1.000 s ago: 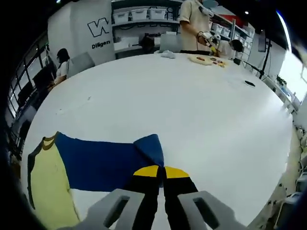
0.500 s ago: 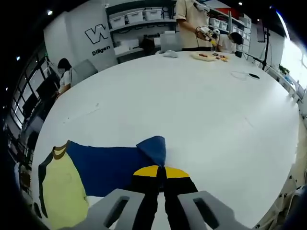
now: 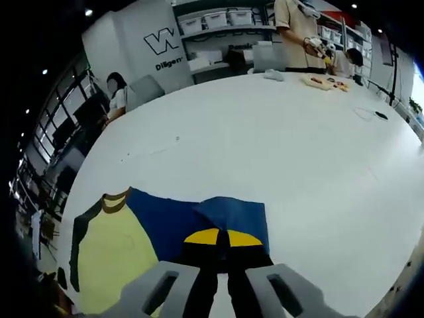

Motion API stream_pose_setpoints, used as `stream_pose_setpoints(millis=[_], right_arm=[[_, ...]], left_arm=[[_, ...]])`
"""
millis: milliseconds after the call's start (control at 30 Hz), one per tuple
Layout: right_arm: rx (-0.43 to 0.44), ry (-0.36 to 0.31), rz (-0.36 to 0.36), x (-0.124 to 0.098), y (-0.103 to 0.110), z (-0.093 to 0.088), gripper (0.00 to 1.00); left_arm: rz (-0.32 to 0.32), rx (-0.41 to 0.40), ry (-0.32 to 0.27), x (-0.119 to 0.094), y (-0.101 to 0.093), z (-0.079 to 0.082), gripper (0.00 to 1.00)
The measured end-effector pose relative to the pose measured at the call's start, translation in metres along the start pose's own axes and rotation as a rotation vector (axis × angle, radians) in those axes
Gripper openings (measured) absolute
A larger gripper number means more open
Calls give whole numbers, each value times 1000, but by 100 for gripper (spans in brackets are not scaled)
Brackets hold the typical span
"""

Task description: Fold the garment on the visible template until the final outline fits inside the template.

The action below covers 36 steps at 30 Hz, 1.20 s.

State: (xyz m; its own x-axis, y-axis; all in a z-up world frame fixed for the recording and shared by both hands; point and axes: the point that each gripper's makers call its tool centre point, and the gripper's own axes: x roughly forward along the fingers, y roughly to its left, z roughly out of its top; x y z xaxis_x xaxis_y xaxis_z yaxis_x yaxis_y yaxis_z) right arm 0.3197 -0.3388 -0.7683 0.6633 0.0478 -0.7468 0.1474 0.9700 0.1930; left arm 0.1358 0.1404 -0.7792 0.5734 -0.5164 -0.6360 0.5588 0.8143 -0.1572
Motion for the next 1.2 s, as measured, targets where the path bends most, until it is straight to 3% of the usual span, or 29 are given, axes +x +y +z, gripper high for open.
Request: stream_pose_setpoints(millis=[433, 767, 1200], right_arm=[[-52, 17, 179, 2, 94, 0, 0], [-114, 41, 258, 4, 148, -4, 0], [-129, 80, 359, 8, 215, -17, 0]], left_arm=[[-6, 8, 3, -1, -1, -1, 99], [-16, 14, 4, 2, -5, -1, 99], [-20, 23, 6, 0, -6, 0, 99]])
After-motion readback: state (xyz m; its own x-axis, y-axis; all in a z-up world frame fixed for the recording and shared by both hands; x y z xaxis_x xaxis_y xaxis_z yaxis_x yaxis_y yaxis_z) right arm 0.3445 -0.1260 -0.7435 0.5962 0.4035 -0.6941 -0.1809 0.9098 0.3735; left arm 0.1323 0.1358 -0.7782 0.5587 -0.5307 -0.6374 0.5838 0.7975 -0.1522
